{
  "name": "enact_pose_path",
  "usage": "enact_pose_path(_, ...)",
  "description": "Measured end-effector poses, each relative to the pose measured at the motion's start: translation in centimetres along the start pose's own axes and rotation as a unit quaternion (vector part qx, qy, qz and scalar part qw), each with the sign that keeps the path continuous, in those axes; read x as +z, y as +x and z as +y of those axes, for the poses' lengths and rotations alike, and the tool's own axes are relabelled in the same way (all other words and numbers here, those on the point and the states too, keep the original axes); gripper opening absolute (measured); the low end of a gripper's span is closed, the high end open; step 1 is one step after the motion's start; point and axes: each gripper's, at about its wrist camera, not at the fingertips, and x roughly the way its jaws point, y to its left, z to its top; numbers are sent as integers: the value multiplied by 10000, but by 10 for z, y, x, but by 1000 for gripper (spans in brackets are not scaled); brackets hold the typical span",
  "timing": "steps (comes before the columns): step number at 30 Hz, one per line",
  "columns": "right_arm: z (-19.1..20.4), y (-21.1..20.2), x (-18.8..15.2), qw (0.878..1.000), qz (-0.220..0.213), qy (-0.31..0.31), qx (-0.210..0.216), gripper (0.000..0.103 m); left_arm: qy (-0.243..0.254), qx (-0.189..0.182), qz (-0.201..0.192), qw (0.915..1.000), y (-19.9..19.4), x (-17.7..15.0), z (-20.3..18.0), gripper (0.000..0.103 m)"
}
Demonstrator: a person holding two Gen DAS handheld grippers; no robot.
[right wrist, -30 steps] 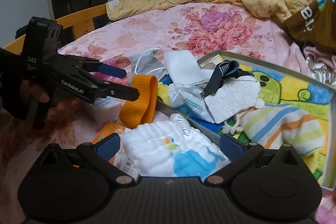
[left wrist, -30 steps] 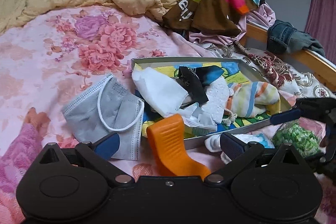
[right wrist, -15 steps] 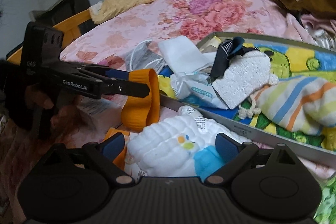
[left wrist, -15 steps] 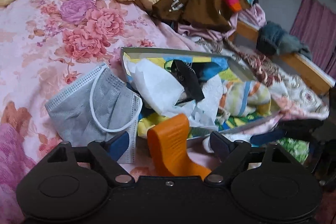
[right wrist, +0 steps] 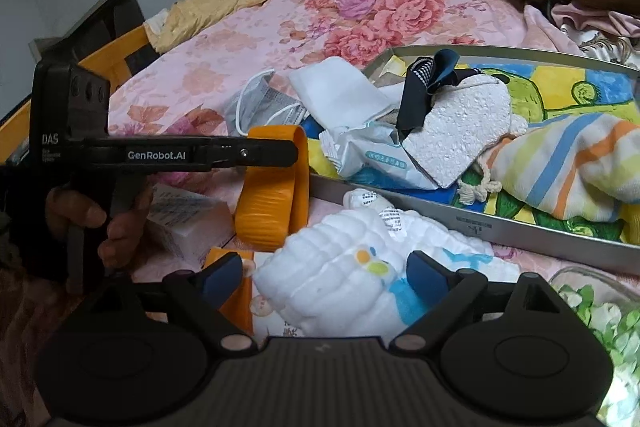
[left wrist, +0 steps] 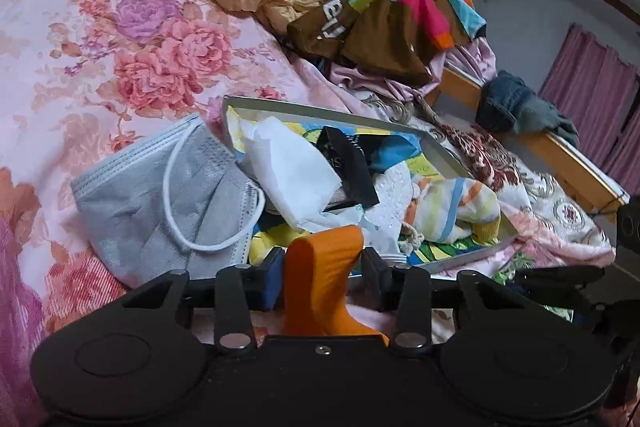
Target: Organize soft objects
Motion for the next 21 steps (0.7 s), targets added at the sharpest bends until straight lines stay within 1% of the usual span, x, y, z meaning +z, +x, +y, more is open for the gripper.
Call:
enact_pose_path(4, -3, 0, -1, 9996, -147, 258, -14, 85, -105, 24, -41, 9999, 1, -1, 3, 38)
enact_pose_path(6, -5, 0, -3, 9991, -208, 363, -35, 80, -118, 28, -41, 9999, 0, -1, 4, 35)
enact_pose_path(10, -5, -1, -9, 9987, -305, 403, -105, 74, -172, 24, -87, 9998, -3, -3, 5, 32)
enact_pose_path(12, -6, -1, -12, 9982, -340, 473, -122, 67, -279, 31, -112, 9995, -3, -4, 7, 30)
enact_pose_path(14, -6, -2, -14, 9978, -360, 529, -152, 62, -345, 50, -88, 9994, -1, -6, 7, 28)
enact_pose_path(16, -7, -3, -16, 9972, -392, 617, -139, 57, -318, 74, -92, 9994, -1, -6, 6, 27)
enact_pose_path(18, -6, -5, -18, 9967, -430, 678, -153, 48, -300, 89, -109, 9995, -2, -6, 4, 24)
enact_pose_path(21, -4, -7, -22, 9954, -502, 790, -215, 38, -308, 105, -117, 9994, -3, -7, 3, 21)
